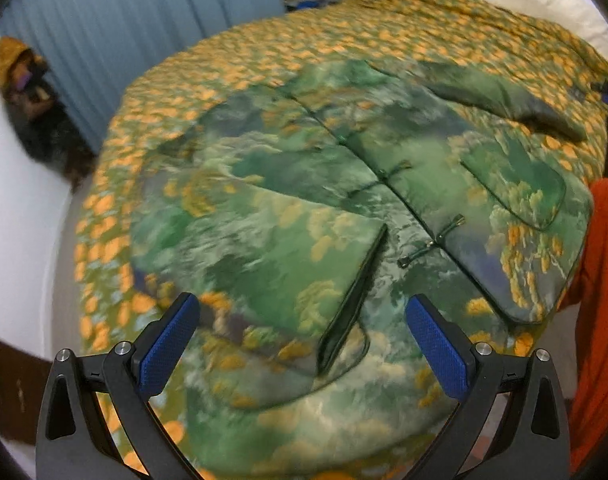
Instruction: Fold large clothes
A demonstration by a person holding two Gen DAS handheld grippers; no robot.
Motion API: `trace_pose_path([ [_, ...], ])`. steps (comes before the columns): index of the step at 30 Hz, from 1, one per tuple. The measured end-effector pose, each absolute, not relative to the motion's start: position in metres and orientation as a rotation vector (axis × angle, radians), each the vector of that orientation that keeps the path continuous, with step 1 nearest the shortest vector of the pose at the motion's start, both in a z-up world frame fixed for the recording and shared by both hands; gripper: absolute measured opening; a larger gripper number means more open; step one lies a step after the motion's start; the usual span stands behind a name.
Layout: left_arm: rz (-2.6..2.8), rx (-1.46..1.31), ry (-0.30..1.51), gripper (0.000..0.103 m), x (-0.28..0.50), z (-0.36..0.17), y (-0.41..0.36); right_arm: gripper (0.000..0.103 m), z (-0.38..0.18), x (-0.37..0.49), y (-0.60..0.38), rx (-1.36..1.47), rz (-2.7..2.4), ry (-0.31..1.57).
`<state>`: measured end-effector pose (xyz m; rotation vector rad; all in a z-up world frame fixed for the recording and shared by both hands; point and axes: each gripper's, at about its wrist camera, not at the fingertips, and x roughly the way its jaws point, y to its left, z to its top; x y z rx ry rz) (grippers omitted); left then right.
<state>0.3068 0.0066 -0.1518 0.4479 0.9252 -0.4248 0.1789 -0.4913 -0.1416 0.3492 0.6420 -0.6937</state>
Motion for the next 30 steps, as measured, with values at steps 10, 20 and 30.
trace_pose_path([
  [10,-0.507,0.562,1.066,0.045,0.345,-0.225,-0.01,0.051,-0.13,0.197,-0.353,0.301,-0.339,0.657],
  [20,-0.297,0.12,0.874,0.012,0.343,-0.108,0.111,0.051,-0.14,0.201,-0.262,0.205,-0.15,0.696],
  [30,0.107,-0.252,0.874,0.016,0.359,-0.113,0.306,0.051,-0.148,0.2,-0.234,0.178,-0.092,0.728],
])
